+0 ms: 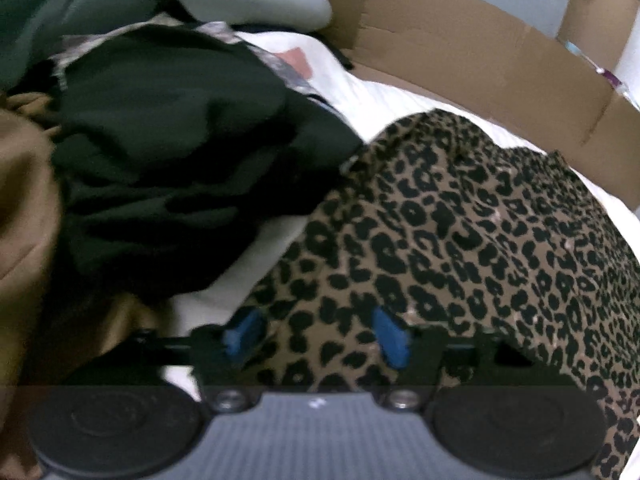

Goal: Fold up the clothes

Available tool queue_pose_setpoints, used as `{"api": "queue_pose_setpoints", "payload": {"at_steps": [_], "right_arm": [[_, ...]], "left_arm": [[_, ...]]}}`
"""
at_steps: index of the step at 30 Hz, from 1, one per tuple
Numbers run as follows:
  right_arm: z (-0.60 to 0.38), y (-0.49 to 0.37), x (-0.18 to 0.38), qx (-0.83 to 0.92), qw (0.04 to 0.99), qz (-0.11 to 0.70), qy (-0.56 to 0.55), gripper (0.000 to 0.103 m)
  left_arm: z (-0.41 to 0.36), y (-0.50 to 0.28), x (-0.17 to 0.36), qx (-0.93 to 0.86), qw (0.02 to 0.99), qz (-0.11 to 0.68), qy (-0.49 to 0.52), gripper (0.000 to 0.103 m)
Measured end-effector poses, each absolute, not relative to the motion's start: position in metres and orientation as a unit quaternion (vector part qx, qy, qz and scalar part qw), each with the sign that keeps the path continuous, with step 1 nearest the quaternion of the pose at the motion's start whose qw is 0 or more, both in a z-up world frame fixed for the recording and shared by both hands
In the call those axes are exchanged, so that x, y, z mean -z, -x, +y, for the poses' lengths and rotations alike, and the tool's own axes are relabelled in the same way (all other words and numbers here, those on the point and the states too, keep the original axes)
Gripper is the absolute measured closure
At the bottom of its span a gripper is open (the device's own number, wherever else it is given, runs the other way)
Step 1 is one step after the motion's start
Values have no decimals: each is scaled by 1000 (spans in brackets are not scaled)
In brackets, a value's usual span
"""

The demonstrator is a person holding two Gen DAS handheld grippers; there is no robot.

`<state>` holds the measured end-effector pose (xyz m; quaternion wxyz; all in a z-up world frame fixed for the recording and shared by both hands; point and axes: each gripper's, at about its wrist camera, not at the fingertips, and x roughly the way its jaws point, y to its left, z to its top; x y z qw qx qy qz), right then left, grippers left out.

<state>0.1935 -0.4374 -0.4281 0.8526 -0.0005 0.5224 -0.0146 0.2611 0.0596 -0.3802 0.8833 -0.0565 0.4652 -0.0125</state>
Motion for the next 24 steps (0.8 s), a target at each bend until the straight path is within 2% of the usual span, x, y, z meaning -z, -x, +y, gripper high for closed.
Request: {"api": "queue_pose_setpoints", "payload": {"at_steps": [5, 11, 15, 19, 22, 24], "right_arm": [[-446, -185, 428, 33, 849, 527, 2, 22], [-448, -177, 421, 55, 847, 530, 0, 23], [-449, -173, 415, 68, 845, 531, -3, 31], [-449, -169, 409, 80, 844, 530, -7, 34], [-446, -166, 402, 80, 849, 522, -20, 36], [-443, -165, 398, 76, 853, 516, -27, 38]], "left_arm": [[73, -250, 377, -14, 887, 457, 68, 53], [87, -245, 377, -46, 891, 448, 66, 53], [90, -243, 382, -52, 889, 451, 58, 53], [92, -237, 387, -54, 887, 455, 57, 54], [95, -233, 392, -51, 886, 457, 60, 56], [97, -232, 394, -50, 885, 457, 66, 62]]}}
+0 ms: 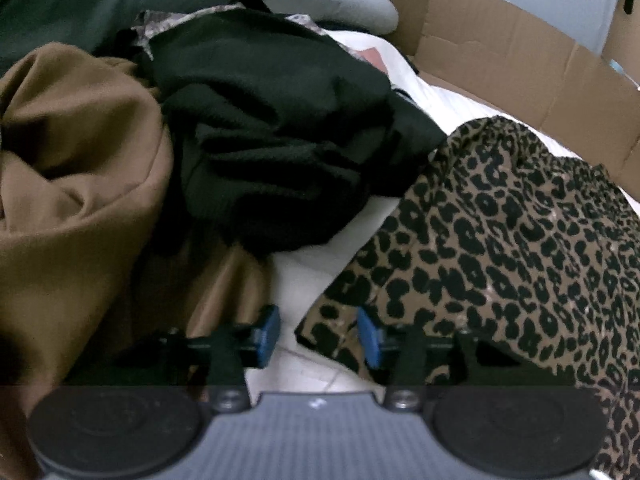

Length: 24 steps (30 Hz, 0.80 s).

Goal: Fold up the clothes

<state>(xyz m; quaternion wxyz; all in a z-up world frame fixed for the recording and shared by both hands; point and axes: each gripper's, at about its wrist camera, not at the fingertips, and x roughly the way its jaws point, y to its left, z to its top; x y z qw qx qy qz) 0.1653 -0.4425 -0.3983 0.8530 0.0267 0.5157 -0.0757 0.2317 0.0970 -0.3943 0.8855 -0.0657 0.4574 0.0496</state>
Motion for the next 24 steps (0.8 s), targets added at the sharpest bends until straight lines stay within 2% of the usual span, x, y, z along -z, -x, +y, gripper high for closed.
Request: {"api": "queue_pose_setpoints", "payload": {"at_steps": [7, 11, 15, 21, 24], "right_arm": [[-428, -166, 392, 58, 863, 499, -43, 46], [-424, -167, 397, 61, 860, 505, -48, 50], [-420, -165, 398, 56, 859, 506, -48, 50], [-417, -164, 397, 48, 861, 502, -60, 50], [-414, -165, 400, 44, 861, 503, -64, 50]], "left_arm": [[106, -230, 399, -41, 885, 451, 105, 65], [110, -229, 399, -32, 885, 449, 121, 73], [117, -226, 393, -24, 885, 442, 144, 84], [128, -224, 398, -12, 880, 437, 188, 85], [133, -223, 403, -7, 876, 435, 210, 80]]}}
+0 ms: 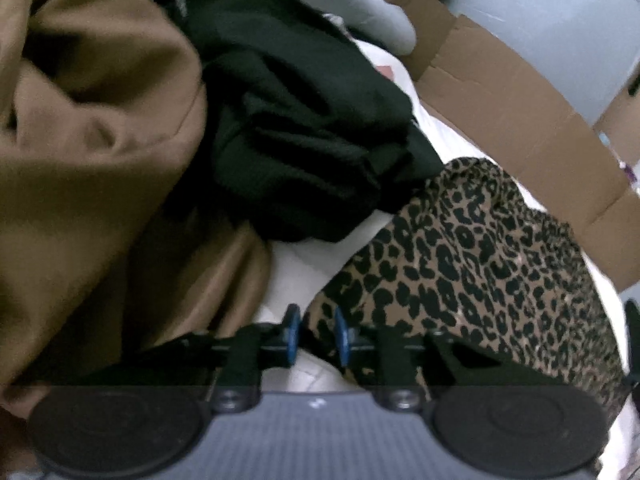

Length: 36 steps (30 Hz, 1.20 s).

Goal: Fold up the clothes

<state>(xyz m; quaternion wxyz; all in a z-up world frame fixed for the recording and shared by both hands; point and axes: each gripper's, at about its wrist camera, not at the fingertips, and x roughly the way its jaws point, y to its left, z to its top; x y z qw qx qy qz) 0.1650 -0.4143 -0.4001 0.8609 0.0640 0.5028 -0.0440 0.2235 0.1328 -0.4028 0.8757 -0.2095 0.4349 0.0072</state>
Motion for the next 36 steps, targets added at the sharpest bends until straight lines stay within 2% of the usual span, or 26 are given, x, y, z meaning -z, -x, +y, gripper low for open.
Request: {"api": "queue_pose_setpoints", "payload": {"at_steps": [8, 11, 15, 25, 36], "right_arm": [[-412, -169, 416, 65, 854, 509, -82, 50], [-408, -167, 422, 67, 859, 502, -77, 50], [-403, -163, 424, 70, 863, 497, -61, 50], [-404, -160, 410, 81, 862, 495, -64, 50], [-399, -163, 384, 67, 882, 459, -81, 50]], "left_arm": [[143, -224, 412, 11, 866, 431, 253, 79], [143, -226, 411, 18, 866, 432, 250, 93], [138, -227, 402, 25, 866, 437, 243, 99], [110, -233, 360, 23, 861, 461, 214, 100], [48, -242, 312, 40, 870, 441, 218, 100]]}}
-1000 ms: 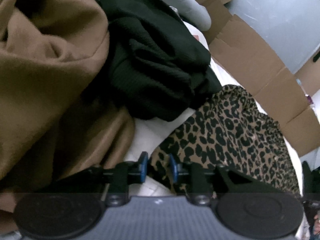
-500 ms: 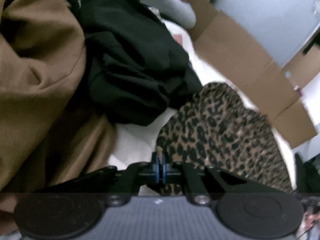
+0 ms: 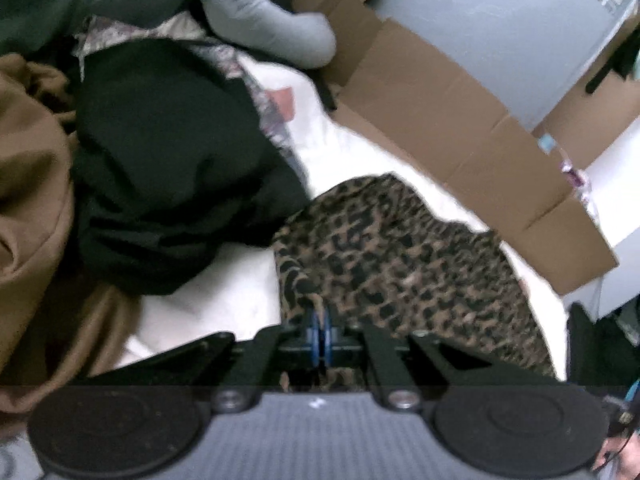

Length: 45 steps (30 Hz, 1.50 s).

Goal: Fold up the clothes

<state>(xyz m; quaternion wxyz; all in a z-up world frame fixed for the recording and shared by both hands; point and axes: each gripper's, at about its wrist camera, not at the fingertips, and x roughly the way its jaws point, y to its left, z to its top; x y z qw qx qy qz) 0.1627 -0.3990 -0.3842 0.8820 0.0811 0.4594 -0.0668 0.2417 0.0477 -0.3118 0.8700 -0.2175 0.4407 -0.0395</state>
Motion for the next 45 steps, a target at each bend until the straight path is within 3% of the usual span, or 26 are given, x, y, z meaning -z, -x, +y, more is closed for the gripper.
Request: {"api": "queue_pose_setpoints", "payload": {"at_steps": [20, 45], "right_arm": [[-377, -164, 324, -22, 913, 379, -148, 48], [-253, -175, 305, -195, 891, 383, -146, 46]], "left_arm": [[-57, -250, 284, 139, 856, 451, 210, 100], [-129, -250, 303, 241, 810, 463, 268, 100]]}}
